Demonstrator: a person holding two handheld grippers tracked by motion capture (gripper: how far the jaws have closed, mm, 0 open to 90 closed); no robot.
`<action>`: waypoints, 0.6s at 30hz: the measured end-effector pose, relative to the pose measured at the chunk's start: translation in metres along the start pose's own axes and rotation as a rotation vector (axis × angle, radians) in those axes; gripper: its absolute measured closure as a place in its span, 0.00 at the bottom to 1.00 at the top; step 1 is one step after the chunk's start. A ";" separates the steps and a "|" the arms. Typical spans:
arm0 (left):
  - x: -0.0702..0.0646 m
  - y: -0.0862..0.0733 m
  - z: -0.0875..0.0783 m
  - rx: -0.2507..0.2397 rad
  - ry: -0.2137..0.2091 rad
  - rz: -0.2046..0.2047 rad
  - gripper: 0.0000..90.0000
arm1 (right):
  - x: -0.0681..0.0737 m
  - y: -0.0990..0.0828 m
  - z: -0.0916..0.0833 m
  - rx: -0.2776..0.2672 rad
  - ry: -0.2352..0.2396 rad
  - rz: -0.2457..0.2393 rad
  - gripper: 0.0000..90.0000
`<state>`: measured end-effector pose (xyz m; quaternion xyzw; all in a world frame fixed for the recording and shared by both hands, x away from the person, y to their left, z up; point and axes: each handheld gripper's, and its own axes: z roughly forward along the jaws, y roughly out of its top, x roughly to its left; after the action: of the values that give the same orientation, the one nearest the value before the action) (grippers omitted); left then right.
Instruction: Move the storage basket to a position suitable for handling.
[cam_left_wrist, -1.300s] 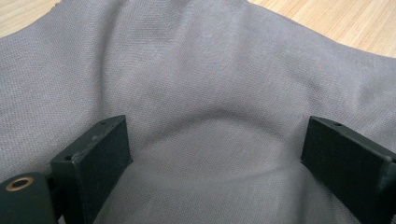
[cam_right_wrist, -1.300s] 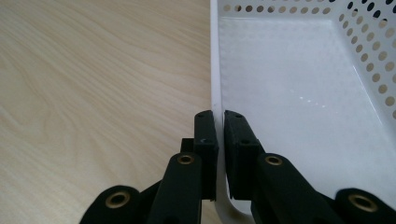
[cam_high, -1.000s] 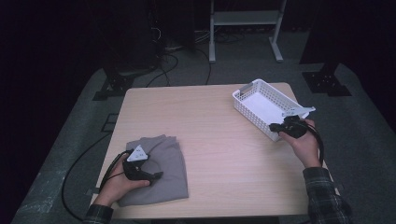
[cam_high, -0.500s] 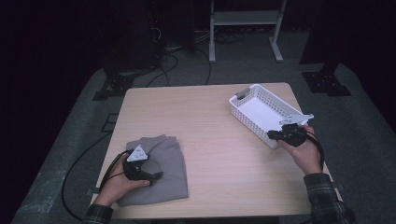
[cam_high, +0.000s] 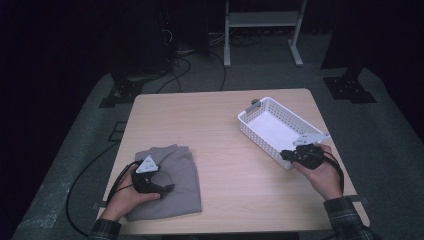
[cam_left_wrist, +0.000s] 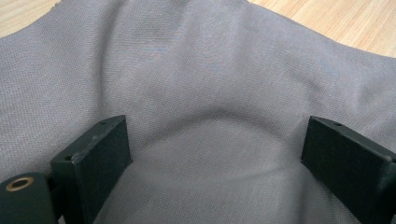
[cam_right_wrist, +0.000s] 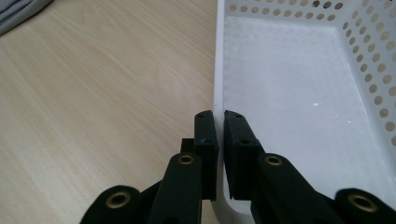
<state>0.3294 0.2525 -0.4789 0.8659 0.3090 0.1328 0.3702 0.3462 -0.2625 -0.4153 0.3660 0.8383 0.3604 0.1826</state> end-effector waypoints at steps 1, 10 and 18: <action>0.000 0.000 0.000 0.000 0.000 0.000 0.07 | 0.003 0.000 0.000 -0.002 0.004 -0.005 0.93; 0.000 0.000 0.000 -0.002 0.001 -0.001 0.07 | 0.025 0.000 -0.004 -0.006 0.036 -0.043 0.92; 0.000 0.000 0.000 -0.001 0.000 -0.003 0.07 | 0.045 0.003 -0.007 -0.020 0.066 -0.082 0.92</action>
<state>0.3294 0.2521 -0.4790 0.8652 0.3103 0.1324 0.3710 0.3132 -0.2307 -0.4100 0.3175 0.8544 0.3730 0.1732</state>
